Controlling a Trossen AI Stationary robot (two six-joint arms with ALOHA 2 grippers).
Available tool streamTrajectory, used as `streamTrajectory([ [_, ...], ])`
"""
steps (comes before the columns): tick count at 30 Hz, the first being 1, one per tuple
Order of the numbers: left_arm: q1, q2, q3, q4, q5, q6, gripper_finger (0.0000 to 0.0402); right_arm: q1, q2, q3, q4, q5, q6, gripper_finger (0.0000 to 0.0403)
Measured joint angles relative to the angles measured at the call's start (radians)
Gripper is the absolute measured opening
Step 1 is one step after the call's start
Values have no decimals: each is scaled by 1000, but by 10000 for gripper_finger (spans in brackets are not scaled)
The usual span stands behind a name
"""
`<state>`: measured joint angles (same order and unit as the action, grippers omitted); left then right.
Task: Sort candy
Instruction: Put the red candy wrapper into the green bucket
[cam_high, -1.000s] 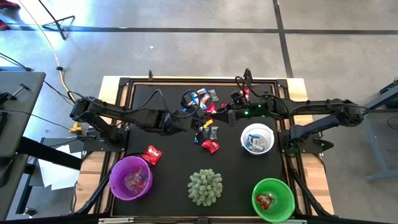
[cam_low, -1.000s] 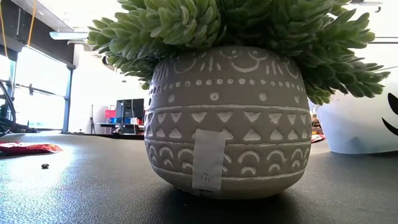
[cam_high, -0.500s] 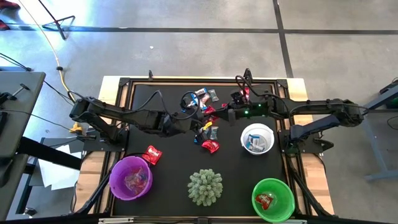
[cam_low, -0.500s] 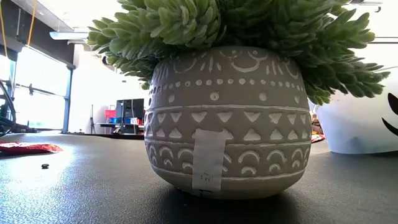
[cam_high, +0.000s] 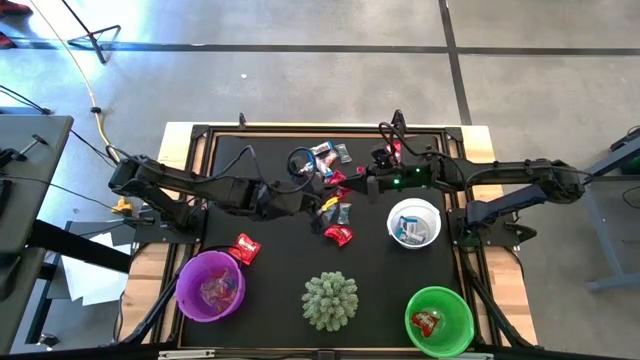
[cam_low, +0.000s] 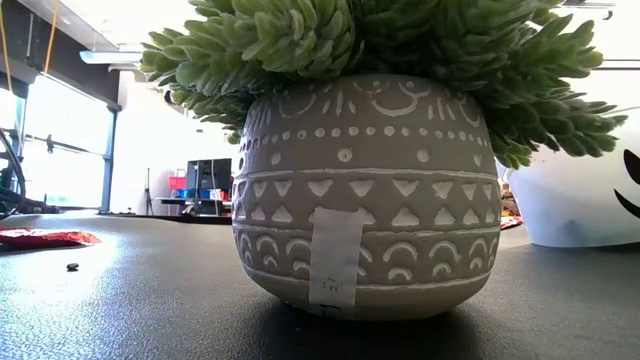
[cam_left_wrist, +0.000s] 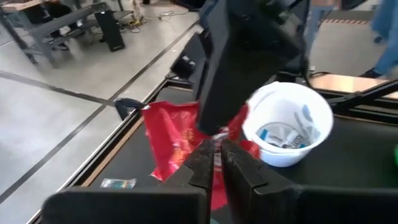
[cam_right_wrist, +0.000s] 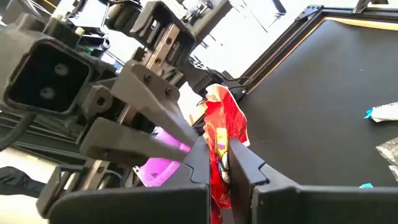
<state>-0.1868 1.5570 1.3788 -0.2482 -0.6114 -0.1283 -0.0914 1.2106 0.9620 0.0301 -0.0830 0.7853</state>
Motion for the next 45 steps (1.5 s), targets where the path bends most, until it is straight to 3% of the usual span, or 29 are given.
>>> streamTrajectory([
  [6, 0, 1, 0, -16, 135, -1, 65, 0, 0, 0, 0, 0, 0, 5],
  [13, 0, -8, 0, -128, 134, -5, 114, 0, 0, 0, -38, -56, 26, 3],
  [22, -25, -27, -1, -379, 172, -207, 118, 104, -17, 0, -322, -150, 170, 3],
  [28, -31, -27, -1, -450, 176, -184, 118, 262, -75, 0, -388, -117, 341, 3],
  [39, 3, -27, -1, -500, 174, -95, 117, 693, -174, 0, -452, 142, 807, 3],
  [45, 63, -27, -1, -505, 153, -77, 117, 902, -171, 0, -531, 122, 1135, 3],
])
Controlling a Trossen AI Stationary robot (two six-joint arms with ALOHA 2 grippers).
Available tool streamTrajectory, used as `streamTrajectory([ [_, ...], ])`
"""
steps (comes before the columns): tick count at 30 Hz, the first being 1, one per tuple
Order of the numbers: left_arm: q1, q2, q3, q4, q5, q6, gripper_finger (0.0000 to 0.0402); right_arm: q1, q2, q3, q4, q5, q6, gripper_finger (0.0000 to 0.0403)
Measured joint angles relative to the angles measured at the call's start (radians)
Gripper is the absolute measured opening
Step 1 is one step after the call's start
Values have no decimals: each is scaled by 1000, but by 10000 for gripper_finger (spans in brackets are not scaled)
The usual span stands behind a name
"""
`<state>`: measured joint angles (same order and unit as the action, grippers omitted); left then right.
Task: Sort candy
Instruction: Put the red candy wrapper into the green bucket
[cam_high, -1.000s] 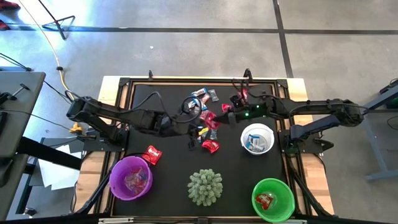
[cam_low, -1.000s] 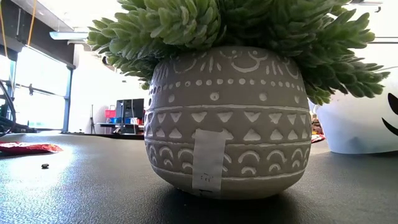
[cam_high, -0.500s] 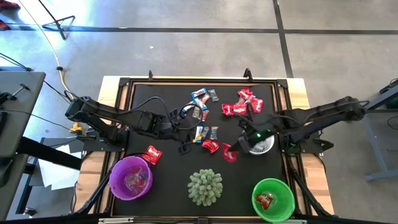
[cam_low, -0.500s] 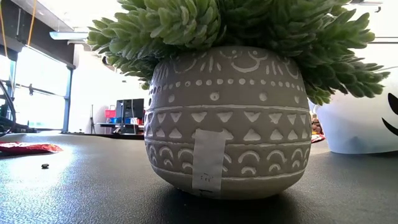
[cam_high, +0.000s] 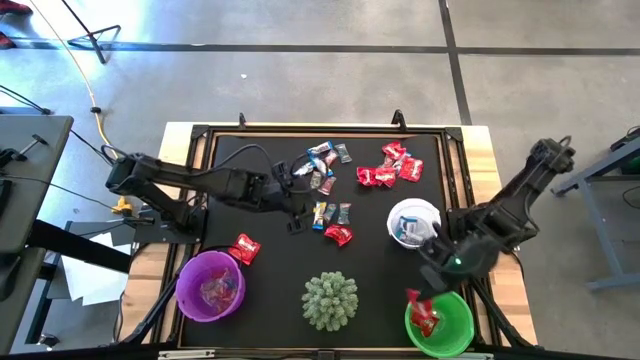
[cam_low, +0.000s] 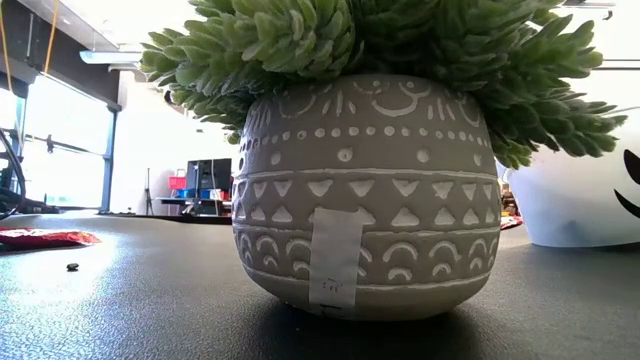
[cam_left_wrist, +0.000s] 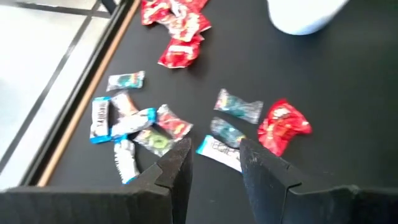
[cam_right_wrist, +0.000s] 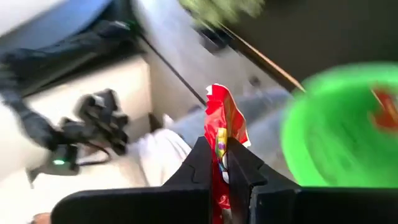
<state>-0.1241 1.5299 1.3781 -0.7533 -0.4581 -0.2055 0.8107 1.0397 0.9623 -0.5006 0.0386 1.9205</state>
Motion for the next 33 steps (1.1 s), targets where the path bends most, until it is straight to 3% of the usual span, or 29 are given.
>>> streamTrajectory([
  [5, 60, 0, 0, 0, 0, 56, 117, 70, 0, 0, -159, -59, 167, 3],
  [11, 126, 0, 0, 0, -22, 5, 117, 90, 2, 0, -250, -195, 227, 12],
  [22, 152, -11, 1, -16, -15, -28, 117, 84, 2, 0, -259, -245, 227, 147],
  [25, 151, -11, 1, -45, 66, -32, 117, 68, 1, 0, -260, -249, 208, 162],
  [29, 149, -11, -1, -123, 273, -54, 117, 51, -10, 0, -236, -249, 146, 166],
  [33, 125, -11, -16, -174, 343, -25, 117, 21, -27, 0, -228, -228, 40, 161],
])
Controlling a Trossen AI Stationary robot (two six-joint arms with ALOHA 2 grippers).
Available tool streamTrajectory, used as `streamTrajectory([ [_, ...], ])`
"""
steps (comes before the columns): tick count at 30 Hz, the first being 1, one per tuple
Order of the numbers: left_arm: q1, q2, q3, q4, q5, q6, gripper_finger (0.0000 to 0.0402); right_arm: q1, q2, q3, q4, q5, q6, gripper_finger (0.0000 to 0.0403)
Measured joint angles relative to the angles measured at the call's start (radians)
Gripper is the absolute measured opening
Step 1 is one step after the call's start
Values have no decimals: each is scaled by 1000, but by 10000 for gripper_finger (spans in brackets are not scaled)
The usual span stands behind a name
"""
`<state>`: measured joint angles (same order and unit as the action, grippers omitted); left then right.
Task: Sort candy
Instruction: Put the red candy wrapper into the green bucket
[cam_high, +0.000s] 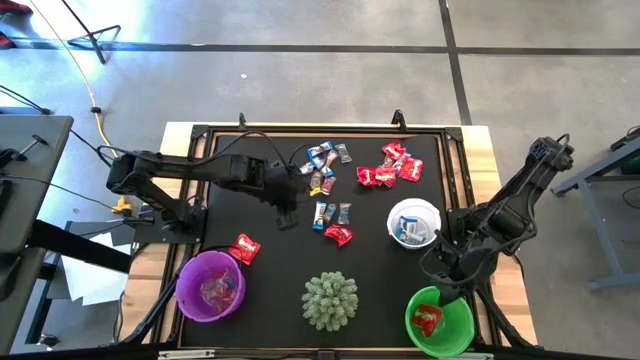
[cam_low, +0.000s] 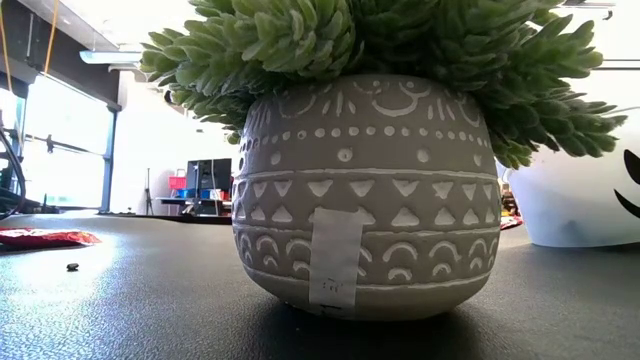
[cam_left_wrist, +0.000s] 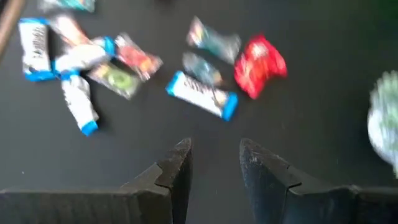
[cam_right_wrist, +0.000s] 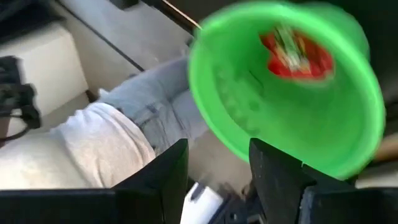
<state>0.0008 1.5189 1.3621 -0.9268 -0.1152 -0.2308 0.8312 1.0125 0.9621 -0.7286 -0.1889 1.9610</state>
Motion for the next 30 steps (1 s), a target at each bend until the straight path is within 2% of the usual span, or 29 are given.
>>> streamTrajectory([
  [5, -35, 6, -5, -132, 113, 62, 117, -64, -11, 0, -15, 105, -156, 152],
  [9, -76, 6, -78, -178, 156, -4, 117, -116, -11, 0, -94, 119, -262, 149],
  [15, -165, 6, -250, -177, 158, -152, 117, -165, -11, 0, -189, 118, -353, 149],
  [20, -216, 6, -359, -165, 153, -240, 117, -191, -11, 0, -188, 114, -418, 149],
  [30, -225, 6, -517, 18, 155, -376, 117, -224, -11, 0, -188, 84, -481, 149],
])
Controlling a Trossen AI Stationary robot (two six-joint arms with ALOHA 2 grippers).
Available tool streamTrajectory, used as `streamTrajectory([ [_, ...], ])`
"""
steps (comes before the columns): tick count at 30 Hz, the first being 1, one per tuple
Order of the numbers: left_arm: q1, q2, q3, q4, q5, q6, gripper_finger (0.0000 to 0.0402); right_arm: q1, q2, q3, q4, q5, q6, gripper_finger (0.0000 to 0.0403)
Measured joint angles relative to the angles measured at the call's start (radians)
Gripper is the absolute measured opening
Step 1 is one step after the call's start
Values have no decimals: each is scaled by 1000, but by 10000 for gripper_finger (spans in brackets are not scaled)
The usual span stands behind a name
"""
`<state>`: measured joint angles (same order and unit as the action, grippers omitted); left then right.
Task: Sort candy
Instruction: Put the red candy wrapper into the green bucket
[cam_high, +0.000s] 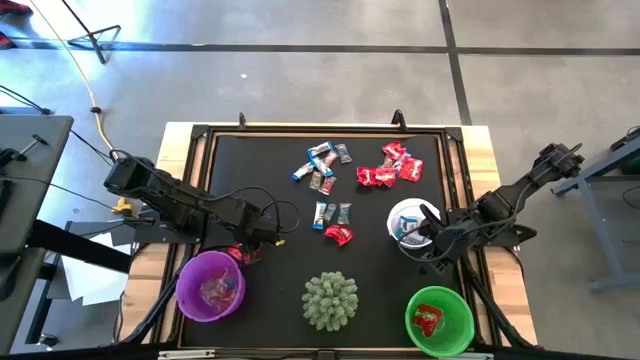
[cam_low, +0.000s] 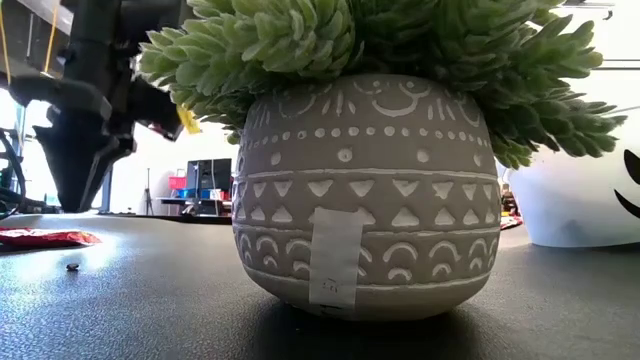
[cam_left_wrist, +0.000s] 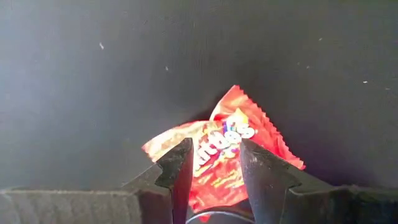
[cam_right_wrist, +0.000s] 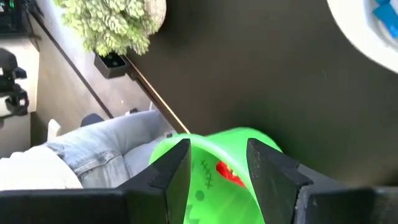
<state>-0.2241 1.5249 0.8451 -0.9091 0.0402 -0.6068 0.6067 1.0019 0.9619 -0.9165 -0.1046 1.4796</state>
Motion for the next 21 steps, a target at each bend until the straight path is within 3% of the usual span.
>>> streamTrajectory([
  [15, 2, -7, -131, 174, 37, -79, 117, 0, 0, 0, 0, -28, -8, 149],
  [21, 10, -6, -142, 197, -37, -81, 117, 0, 0, 0, 0, -29, -8, 149],
])
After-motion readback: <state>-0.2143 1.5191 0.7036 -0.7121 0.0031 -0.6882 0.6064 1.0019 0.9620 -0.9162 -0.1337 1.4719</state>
